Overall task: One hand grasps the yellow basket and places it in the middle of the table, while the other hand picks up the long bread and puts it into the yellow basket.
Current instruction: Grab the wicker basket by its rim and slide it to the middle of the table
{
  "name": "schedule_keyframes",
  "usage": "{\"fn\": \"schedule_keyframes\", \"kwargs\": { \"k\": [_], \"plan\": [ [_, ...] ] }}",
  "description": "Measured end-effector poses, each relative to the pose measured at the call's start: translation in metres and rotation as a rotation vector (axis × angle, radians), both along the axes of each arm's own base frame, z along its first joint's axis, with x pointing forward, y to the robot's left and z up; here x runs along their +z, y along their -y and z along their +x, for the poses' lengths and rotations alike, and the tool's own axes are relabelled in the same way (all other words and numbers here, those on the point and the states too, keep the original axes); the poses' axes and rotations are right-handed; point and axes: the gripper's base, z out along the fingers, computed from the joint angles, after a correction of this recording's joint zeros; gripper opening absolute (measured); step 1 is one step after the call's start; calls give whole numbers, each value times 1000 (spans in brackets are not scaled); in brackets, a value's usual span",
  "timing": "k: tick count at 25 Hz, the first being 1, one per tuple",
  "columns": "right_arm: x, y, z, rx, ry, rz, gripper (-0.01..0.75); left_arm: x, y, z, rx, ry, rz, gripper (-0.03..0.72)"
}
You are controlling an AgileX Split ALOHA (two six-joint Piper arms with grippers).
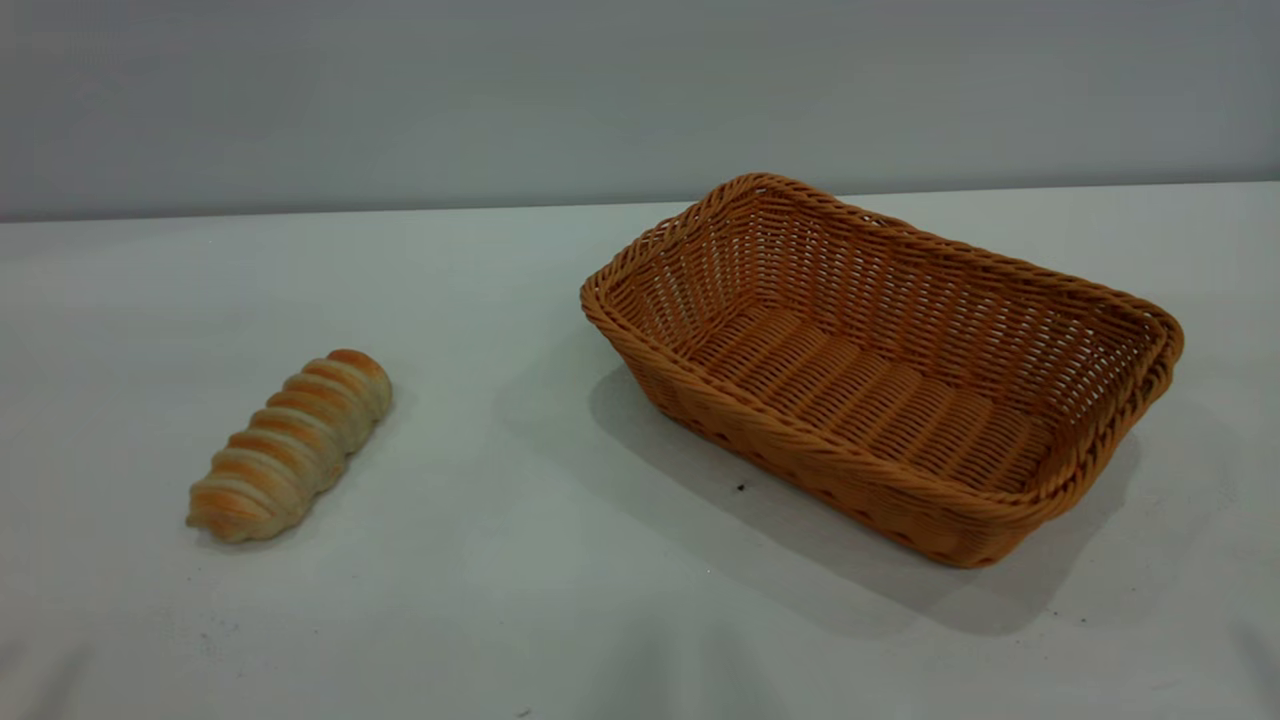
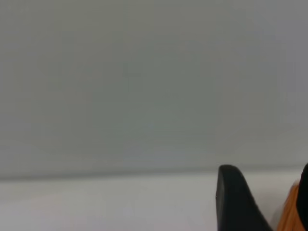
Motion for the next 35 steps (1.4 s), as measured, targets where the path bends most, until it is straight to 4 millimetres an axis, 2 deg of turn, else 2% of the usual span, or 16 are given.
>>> {"fn": "schedule_keyframes", "kwargs": {
  "k": [5, 9, 12, 16, 19, 22, 27, 35],
  "plan": [
    [-53, -3, 60, 15, -320, -24, 257, -3, 4, 80, -51, -174, 133, 378],
    [-77, -6, 96, 37, -480, -15, 275, -16, 9, 142, -133, -306, 239, 378],
    [-90, -8, 116, 49, -551, -10, 334, -35, 13, 188, -186, -407, 264, 378],
    [-102, -9, 135, 48, -596, -6, 456, -62, 18, 231, -239, -511, 273, 378],
    [-112, -9, 143, 37, -632, 18, 531, -72, 25, 254, -261, -520, 286, 378],
    [-128, -10, 148, 9, -677, 55, 561, -77, 39, 267, -302, -494, 327, 378],
    [-158, -10, 153, -19, -777, 93, 568, -80, 56, 282, -354, -465, 373, 378],
    [-187, -11, 155, -62, -873, 149, 568, -88, 59, 293, -355, -452, 390, 378]
  ]
}}
